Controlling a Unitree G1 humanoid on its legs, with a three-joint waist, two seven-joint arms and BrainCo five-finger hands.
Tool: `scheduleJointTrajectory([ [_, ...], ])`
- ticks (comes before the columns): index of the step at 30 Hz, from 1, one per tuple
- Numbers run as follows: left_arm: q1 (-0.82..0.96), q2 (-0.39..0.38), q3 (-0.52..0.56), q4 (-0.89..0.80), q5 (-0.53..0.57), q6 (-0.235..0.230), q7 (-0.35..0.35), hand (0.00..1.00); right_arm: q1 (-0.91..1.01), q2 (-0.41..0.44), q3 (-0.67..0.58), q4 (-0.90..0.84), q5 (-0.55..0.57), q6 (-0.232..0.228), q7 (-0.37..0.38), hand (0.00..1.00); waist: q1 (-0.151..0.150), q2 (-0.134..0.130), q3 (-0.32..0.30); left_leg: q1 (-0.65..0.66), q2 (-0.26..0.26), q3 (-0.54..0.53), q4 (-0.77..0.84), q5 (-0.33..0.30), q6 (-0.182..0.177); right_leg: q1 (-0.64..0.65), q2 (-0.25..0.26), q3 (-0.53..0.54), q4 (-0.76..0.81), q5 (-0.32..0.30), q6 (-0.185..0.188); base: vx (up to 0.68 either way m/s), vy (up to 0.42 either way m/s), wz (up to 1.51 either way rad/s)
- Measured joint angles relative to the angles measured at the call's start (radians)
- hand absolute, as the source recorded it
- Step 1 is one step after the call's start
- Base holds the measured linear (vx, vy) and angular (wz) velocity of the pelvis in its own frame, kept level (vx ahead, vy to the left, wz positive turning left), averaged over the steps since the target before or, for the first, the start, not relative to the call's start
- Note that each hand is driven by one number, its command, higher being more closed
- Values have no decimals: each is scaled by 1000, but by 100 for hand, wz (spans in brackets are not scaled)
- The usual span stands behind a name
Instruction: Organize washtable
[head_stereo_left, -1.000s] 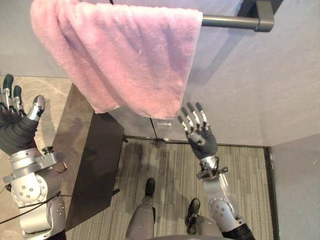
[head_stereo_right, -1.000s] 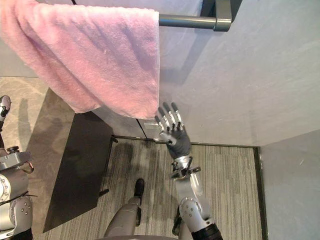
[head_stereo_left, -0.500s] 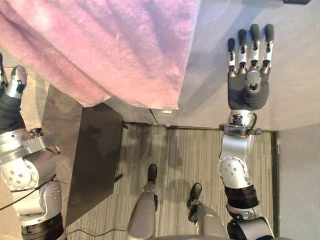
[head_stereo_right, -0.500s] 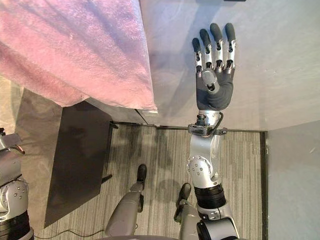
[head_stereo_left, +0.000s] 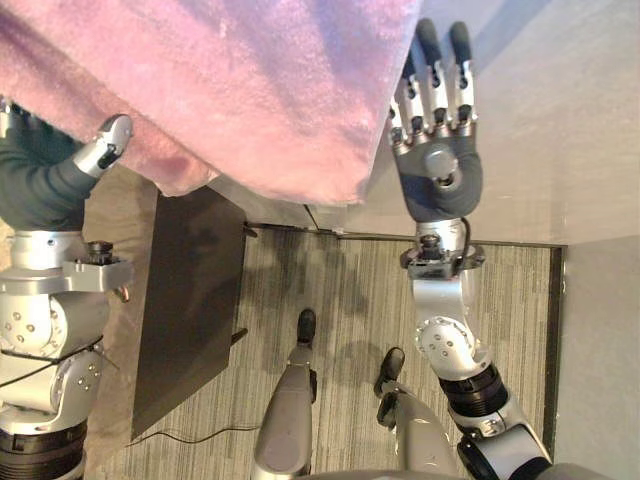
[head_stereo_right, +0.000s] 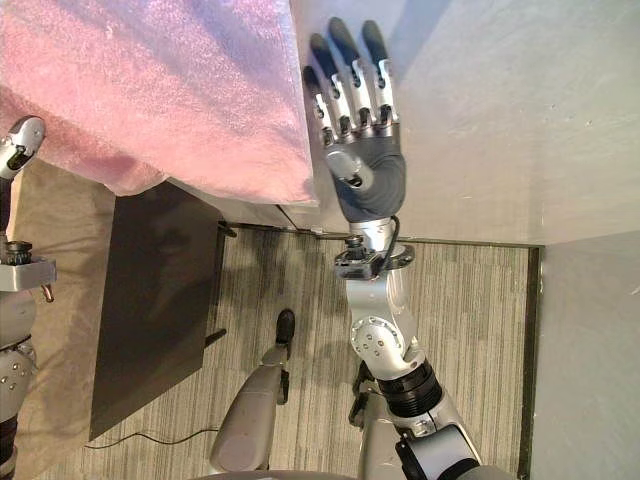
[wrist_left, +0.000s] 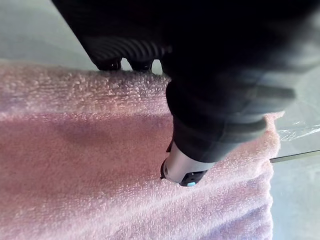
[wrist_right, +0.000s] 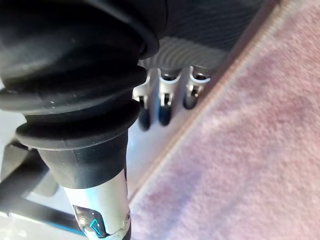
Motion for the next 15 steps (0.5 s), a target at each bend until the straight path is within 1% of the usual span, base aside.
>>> scheduleJointTrajectory([
  [1,-1,16,-12,0,0,-1,0,100,-18,-8,23,1,12,3,0,0,0,1,3,-11,3,1,16,-7,0,-10,0,1,11,-1,-2,-44,6,-6],
  [5,-10,20,-26,6,1,-3,5,100,-77,-21,78,40,23,6,-1,0,0,2,4,-32,5,5,31,-10,1,-42,-2,7,43,-5,-7,-49,15,-5],
  [6,-12,20,-26,7,1,-3,6,100,-89,-22,89,55,23,8,-2,100,1,2,4,-33,5,6,36,-10,1,-46,-3,8,51,-7,-9,-44,13,-2],
  [10,-31,19,-26,9,12,-15,47,100,-135,-22,126,83,22,11,-3,100,4,2,4,-35,3,7,43,-9,1,-58,-9,6,84,-21,-15,-42,5,2],
  [12,-42,3,-26,14,18,-32,53,100,-163,-22,136,83,18,16,-3,100,5,3,5,-44,2,7,47,-8,1,-73,-13,7,101,-25,-15,-23,2,0],
  [15,-67,-26,-25,20,36,-39,54,100,-182,-24,138,83,13,24,-4,100,5,3,5,-46,1,6,50,-7,0,-76,-15,5,109,-25,-15,0,0,0],
])
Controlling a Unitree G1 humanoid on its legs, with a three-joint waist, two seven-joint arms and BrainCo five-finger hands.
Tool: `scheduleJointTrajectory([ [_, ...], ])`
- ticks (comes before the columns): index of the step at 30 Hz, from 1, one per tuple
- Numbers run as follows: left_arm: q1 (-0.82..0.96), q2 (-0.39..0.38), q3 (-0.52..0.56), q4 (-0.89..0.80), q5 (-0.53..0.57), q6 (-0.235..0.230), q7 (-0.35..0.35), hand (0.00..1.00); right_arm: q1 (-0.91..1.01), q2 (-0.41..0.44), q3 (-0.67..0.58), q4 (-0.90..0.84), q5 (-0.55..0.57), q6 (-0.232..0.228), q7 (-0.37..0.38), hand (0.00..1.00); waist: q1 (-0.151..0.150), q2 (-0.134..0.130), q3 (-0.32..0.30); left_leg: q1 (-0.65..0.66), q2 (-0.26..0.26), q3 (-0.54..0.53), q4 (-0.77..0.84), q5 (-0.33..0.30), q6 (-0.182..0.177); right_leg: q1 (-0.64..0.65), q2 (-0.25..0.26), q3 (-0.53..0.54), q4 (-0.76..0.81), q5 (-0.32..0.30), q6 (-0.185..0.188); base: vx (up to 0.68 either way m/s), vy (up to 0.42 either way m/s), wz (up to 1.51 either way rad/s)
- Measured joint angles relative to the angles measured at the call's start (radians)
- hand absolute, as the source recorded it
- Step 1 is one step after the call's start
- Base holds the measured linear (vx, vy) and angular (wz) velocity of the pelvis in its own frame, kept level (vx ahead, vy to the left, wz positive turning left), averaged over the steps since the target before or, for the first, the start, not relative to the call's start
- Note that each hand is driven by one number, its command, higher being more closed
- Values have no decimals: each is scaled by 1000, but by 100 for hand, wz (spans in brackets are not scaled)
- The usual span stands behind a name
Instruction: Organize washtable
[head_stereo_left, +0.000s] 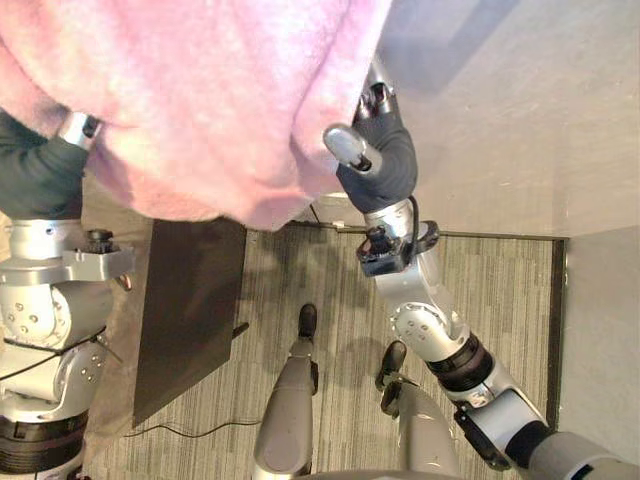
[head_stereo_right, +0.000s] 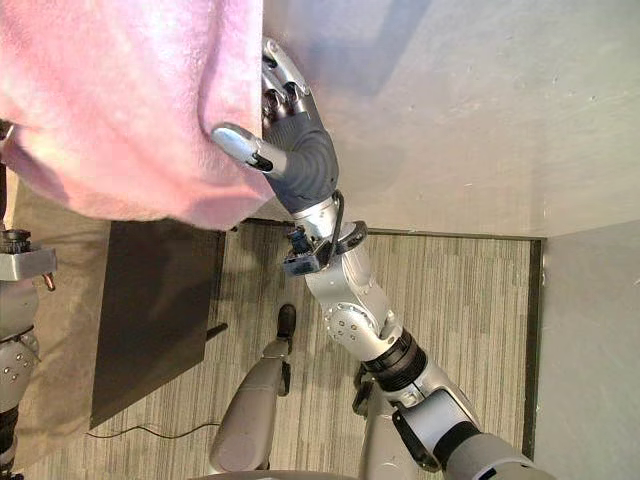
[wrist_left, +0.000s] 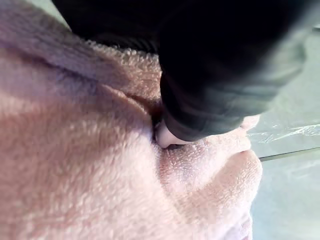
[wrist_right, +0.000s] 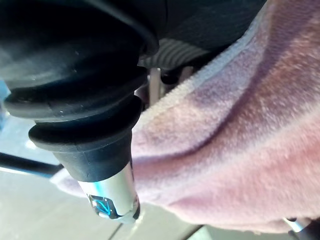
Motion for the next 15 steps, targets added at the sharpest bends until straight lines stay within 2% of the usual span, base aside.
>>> scheduleJointTrajectory([
  [4,-15,-43,2,0,15,-4,12,100,-12,0,-19,0,-37,1,-3,100,0,0,0,0,-1,0,0,1,0,0,-1,-1,0,0,0,0,0,0],
  [9,-30,-123,7,-8,82,-4,15,100,-12,-5,-107,0,-78,1,-20,100,-2,0,0,4,0,0,-6,3,-2,0,0,-2,0,0,0,0,0,0],
  [15,-30,-177,12,-27,124,-3,13,100,-8,-15,-184,-1,-127,1,-31,100,-5,-1,0,11,1,7,-12,4,-2,0,0,0,0,0,0,4,-5,-2],
])
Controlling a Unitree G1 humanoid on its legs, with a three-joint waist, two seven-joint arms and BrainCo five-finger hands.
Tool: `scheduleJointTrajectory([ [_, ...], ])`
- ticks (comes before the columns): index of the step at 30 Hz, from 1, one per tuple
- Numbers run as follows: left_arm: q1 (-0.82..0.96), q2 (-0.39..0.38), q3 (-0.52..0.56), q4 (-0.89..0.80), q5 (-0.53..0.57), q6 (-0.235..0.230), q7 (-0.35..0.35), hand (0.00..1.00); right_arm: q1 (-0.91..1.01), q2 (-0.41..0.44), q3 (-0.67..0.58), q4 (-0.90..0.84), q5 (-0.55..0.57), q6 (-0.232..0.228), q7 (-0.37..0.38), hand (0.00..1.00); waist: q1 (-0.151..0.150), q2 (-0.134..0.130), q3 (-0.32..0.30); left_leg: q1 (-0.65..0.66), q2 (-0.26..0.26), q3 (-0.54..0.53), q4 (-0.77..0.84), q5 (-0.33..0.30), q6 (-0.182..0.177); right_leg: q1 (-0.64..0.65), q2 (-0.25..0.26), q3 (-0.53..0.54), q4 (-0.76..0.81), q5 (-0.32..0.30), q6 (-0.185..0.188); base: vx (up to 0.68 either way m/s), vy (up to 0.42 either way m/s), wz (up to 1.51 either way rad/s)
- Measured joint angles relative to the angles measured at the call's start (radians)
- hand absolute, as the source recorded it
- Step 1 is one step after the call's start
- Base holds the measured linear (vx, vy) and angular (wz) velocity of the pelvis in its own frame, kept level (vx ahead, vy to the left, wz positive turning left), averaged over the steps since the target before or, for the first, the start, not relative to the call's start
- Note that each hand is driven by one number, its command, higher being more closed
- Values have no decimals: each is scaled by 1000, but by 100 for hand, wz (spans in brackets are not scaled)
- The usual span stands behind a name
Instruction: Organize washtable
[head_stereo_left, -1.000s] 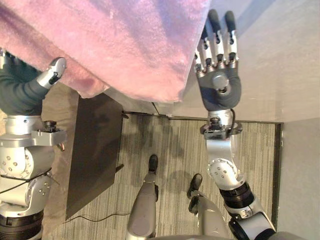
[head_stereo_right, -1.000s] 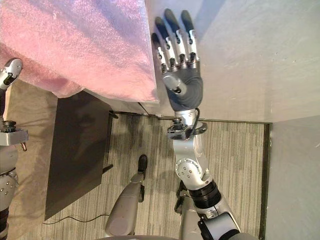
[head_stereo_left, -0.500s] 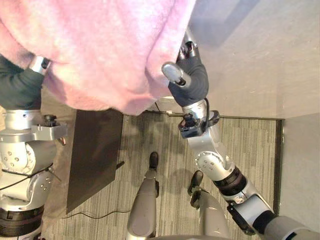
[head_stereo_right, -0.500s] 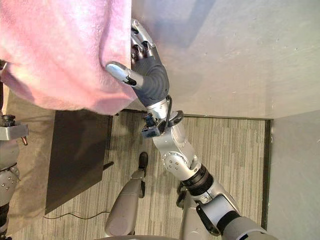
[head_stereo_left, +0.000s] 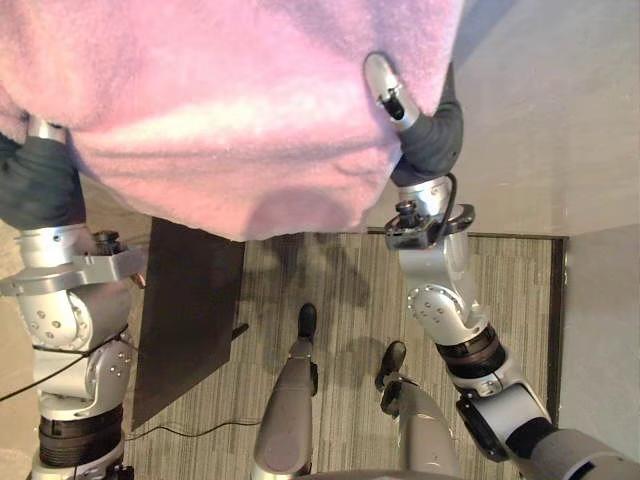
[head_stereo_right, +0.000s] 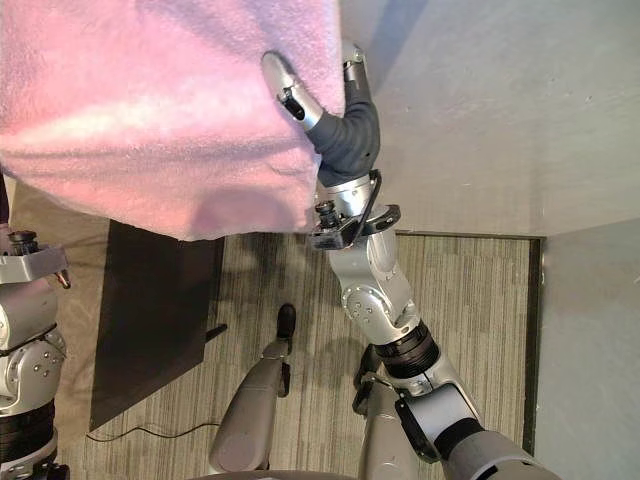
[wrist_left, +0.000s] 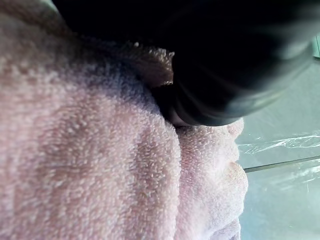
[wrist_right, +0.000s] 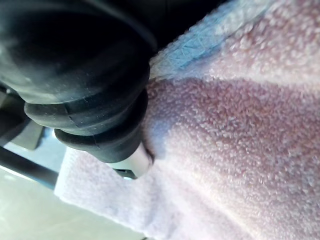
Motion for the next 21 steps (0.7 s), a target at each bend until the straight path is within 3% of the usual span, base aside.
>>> scheduleJointTrajectory([
  [14,-22,-78,0,-18,41,10,-4,100,30,-12,-43,-40,-67,27,-9,100,-2,-2,-1,17,1,13,-26,9,0,0,1,0,-3,0,0,-1,-2,-1],
  [15,-22,-85,0,-18,44,11,-4,100,33,-6,-43,-43,-68,27,-8,0,-4,-2,-2,17,1,14,-28,9,0,0,1,1,-5,0,0,0,0,0],
  [16,-22,-92,0,-18,45,11,-4,100,34,-2,-43,-43,-68,27,-8,0,-4,-3,-2,17,1,14,-28,9,0,0,2,1,-7,0,0,0,0,0],
  [17,-22,-105,0,-18,49,11,-3,0,35,4,-43,-43,-69,28,-8,0,-4,-4,-3,16,1,15,-29,9,0,0,2,1,-10,0,0,0,0,0],
  [21,-19,-151,3,-16,62,11,3,0,38,25,-66,-43,-70,27,-10,0,-3,-7,-5,14,1,14,-30,9,0,0,3,-1,-15,0,0,0,0,0],
])
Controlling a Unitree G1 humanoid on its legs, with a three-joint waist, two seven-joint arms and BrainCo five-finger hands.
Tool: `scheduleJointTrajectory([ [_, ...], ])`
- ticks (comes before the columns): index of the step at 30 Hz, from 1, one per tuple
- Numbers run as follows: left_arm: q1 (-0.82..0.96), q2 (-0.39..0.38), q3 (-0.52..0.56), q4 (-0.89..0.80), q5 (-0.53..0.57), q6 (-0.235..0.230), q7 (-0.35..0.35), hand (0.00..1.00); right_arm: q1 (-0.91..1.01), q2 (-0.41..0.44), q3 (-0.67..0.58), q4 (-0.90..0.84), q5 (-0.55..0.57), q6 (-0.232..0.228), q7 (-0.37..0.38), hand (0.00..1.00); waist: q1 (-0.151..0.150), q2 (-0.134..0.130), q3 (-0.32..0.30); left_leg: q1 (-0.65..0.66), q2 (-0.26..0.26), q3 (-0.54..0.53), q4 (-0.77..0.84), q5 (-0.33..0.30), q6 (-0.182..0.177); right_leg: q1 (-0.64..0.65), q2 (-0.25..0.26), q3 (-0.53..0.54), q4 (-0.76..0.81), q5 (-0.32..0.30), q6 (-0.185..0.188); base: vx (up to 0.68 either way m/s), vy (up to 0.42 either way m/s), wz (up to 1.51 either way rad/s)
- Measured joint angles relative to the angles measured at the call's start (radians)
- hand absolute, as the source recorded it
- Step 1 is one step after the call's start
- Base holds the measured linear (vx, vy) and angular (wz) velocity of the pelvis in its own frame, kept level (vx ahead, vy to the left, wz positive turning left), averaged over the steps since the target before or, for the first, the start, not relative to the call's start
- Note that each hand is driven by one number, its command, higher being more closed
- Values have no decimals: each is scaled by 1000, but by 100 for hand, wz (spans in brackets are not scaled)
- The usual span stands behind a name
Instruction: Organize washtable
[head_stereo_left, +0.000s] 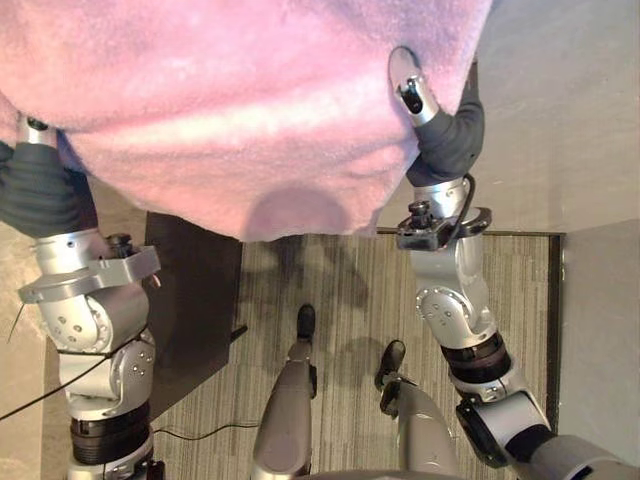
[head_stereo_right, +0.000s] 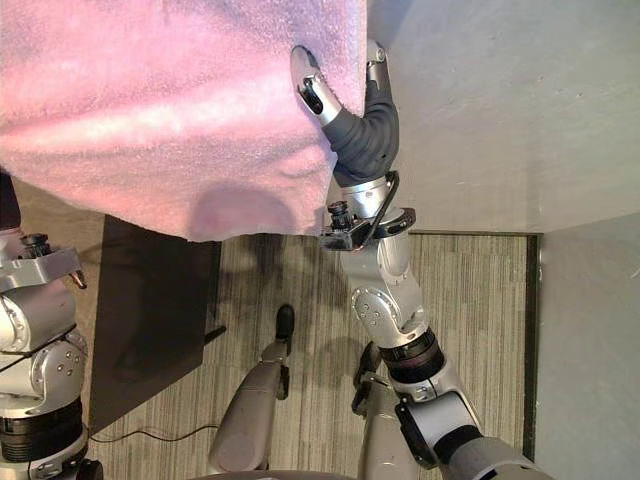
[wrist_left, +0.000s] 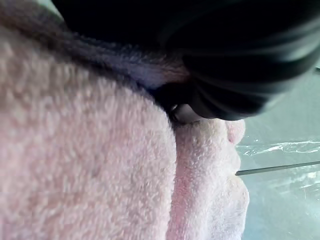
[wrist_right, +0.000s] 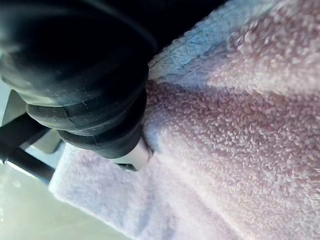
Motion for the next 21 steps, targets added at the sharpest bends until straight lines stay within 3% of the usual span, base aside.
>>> scheduleJointTrajectory([
  [11,71,-50,65,12,29,27,17,0,102,32,-22,29,-1,2,2,0,-4,-48,-46,10,3,-1,4,-1,0,22,5,-4,-23,0,1,0,0,0],
  [19,283,-147,92,42,45,40,-1,0,343,45,49,82,-39,54,53,0,2,-49,-142,76,12,3,16,-33,-5,117,20,-6,-79,4,5,16,-1,-2],
  [21,360,-172,98,49,59,59,-28,0,459,30,76,91,-70,86,89,0,2,-48,-160,109,17,5,17,-43,-8,162,27,-6,-105,7,7,59,-16,-4],
])
